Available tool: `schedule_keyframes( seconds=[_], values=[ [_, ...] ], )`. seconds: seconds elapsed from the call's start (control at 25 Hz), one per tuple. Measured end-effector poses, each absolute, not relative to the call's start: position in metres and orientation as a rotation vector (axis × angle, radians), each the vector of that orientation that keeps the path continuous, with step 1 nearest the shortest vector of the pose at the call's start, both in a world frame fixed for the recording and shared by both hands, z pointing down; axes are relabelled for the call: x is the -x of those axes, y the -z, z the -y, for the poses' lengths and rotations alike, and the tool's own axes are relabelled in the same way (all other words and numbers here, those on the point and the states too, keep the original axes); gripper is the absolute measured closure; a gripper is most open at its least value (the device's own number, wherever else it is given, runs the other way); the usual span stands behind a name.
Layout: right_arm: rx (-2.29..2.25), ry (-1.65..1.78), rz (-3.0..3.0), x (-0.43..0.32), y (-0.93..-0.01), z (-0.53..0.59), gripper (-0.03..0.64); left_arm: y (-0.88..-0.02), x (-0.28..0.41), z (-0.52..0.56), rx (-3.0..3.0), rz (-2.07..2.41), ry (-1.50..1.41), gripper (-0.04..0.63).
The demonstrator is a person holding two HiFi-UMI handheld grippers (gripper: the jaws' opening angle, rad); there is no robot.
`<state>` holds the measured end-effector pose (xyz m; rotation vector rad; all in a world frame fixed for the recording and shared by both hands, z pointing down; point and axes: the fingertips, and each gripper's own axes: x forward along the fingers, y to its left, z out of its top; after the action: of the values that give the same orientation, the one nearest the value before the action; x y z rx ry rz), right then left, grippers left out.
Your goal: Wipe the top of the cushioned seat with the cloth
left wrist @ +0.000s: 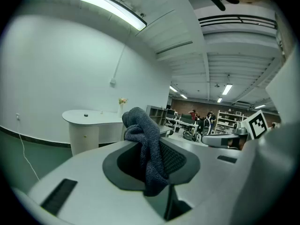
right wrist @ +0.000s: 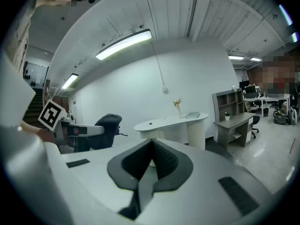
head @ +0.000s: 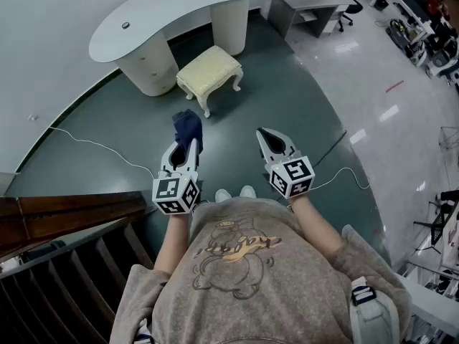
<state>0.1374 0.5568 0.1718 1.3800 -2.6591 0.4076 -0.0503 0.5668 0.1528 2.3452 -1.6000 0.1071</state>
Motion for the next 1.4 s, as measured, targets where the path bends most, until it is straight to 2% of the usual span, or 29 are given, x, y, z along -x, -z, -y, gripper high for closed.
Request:
schedule_keyframes(
  seconds=[0.8, 1.4],
  values=[
    [-1.399, -0.371, 2.614, -0.1, -0.187, -0.543, 0.612, -0.167, 0.083, -0.544, -2.374, 1.547, -0.119, 0.505],
    [-1.404, -0.374, 2.621, -0.093, -0.202, -0.43, 0.612, -0.183, 0.099, -0.453, -2.336, 1.568, -0.088, 0.505]
  ],
)
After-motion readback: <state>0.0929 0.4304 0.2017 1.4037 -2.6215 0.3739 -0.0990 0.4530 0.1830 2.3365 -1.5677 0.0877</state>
